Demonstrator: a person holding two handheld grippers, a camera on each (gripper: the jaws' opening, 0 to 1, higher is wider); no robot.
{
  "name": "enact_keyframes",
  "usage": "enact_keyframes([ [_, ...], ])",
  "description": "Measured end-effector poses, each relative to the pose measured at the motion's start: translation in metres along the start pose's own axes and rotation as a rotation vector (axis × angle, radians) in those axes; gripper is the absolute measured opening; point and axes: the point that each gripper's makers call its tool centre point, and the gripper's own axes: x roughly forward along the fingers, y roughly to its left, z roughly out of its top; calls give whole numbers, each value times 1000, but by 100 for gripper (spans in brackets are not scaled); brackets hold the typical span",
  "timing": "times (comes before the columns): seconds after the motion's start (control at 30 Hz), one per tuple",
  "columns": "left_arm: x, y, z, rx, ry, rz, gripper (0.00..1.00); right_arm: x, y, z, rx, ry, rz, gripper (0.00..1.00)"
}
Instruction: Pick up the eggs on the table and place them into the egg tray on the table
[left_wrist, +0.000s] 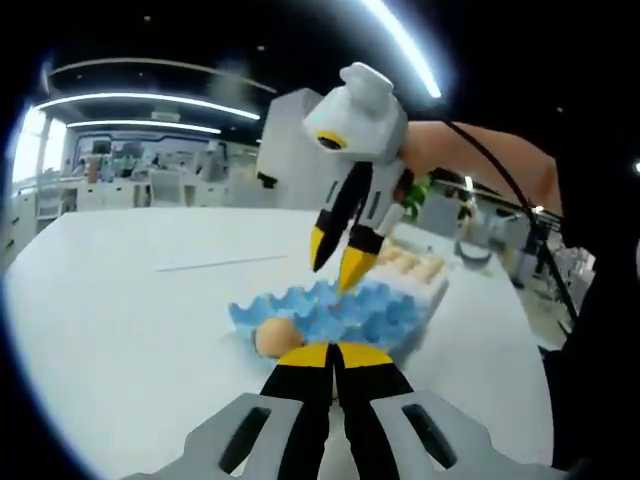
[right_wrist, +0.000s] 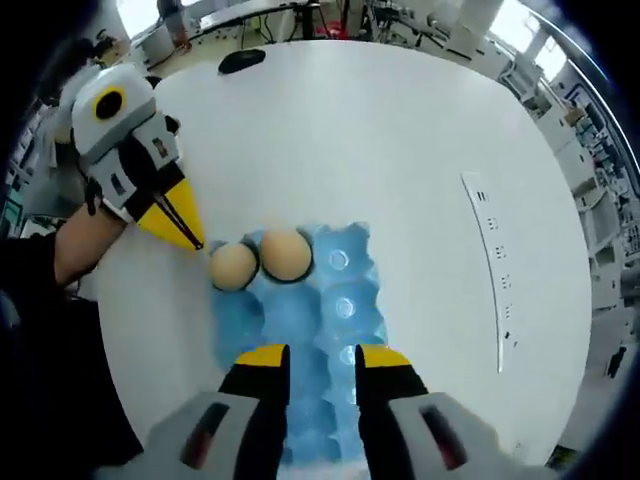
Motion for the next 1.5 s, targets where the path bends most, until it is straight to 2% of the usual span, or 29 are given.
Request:
enact_keyframes([
  [0.23, 1, -4, -2, -2, 4, 3, 0, -4, -17, -23, 58, 4, -14, 27],
  [0.77, 4, -11, -3, -3, 1, -5, 0, -11, -44, -93, 149, 53, -67, 29],
  [1.1, 5, -3, -1, -6, 4, -2, 0, -13, -72, -132, 236, 73, -91, 30],
  [1.27, 5, -2, -1, -6, 4, -1, 0, -14, -82, -152, 260, 101, -109, 32],
  [1.5, 5, 0, -1, -7, 4, 4, 0, -15, -89, -171, 298, 110, -118, 34],
])
